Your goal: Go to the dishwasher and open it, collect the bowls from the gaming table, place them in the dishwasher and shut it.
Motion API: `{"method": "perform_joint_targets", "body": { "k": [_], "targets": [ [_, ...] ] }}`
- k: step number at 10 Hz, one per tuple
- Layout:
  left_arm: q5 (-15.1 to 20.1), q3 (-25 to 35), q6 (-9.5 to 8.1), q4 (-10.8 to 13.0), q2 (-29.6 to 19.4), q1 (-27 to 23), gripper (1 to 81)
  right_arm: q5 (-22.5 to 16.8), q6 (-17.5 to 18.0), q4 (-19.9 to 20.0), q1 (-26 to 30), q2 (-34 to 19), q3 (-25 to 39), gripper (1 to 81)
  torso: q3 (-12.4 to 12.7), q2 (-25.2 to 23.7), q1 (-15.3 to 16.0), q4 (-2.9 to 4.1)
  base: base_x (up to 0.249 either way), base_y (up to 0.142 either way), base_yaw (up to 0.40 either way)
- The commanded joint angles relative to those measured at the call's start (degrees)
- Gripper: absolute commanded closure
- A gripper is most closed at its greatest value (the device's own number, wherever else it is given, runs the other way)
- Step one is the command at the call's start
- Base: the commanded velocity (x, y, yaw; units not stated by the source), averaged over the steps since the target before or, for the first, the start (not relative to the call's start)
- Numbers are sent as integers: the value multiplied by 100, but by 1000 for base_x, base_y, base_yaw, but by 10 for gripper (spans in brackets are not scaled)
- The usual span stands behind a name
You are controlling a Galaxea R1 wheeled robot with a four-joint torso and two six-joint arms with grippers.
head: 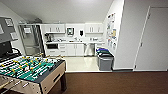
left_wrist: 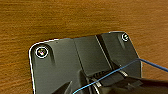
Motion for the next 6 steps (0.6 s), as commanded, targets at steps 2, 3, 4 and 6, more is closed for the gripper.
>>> {"method": "perform_joint_targets", "body": {
  "k": [2,3,4,6],
  "targets": [
    [258,53,11,38,-57,-331,10,-284,-15,-82,256,-105,44,10,0,0,0,0,0,0,0],
    [258,53,11,20,-48,-331,10,-284,-15,-73,256,-105,18,10,0,0,0,0,0,0,0],
    [258,53,11,20,-48,-331,10,-267,-24,-82,247,-105,0,10,0,0,0,0,68,0,0],
    [258,53,2,20,-48,-331,10,-267,-24,-82,256,-79,0,10,2,-5,-13,0,82,0,0]
  ]
}}
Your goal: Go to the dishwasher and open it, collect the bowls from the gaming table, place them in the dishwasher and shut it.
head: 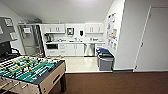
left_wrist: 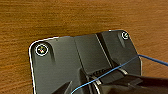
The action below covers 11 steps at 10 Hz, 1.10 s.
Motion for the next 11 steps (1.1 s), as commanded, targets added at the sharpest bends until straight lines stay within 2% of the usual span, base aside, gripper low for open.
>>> {"method": "perform_joint_targets", "body": {
  "k": [1,11],
  "targets": [
    [249,53,2,11,-46,-345,10,-269,-24,-74,298,-103,50,10,0,0,0,0,88,0,0],
    [241,53,2,29,-10,-353,10,-216,-33,-145,263,-59,-3,10,2,0,-2,0,111,0,0]
  ]
}}
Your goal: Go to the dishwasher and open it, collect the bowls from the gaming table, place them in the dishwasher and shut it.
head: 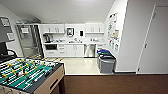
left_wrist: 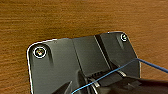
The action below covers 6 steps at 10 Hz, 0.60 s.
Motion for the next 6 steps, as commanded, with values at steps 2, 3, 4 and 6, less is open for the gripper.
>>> {"method": "perform_joint_targets", "body": {
  "k": [2,3,4,6],
  "targets": [
    [260,53,2,29,-55,-344,10,-280,-35,-83,297,-110,69,10,0,0,-2,0,136,0,0],
    [260,53,2,29,-55,-344,10,-271,-26,-83,280,-102,60,10,0,0,-2,0,139,0,0],
    [251,45,2,20,-64,-336,10,-271,-26,-83,279,-102,52,10,0,0,0,0,139,0,0],
    [251,27,2,20,-73,-336,10,-271,-18,-48,287,-102,8,10,0,0,0,0,147,0,0]
  ]
}}
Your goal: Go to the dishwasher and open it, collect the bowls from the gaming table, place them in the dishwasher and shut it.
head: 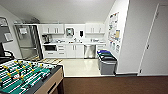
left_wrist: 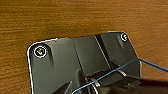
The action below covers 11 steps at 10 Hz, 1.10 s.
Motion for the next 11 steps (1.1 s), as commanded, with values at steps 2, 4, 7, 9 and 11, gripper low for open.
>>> {"method": "perform_joint_targets", "body": {
  "k": [2,4,7,9,11],
  "targets": [
    [249,59,2,29,-54,-342,10,-265,-18,-75,284,-113,27,10,0,0,0,0,167,0,0],
    [249,59,2,29,-63,-350,10,-265,-18,-75,284,-113,18,10,0,2,2,0,169,0,0],
    [249,68,2,20,-72,-350,10,-265,-9,-57,302,-86,-8,10,0,2,5,0,172,0,0],
    [249,59,2,20,-72,-350,10,-265,-9,-48,310,-77,-17,10,0,2,0,0,181,0,0],
    [188,68,2,29,-72,-342,10,-265,-9,-57,320,-25,-61,10,0,2,2,0,181,0,0]
  ]
}}
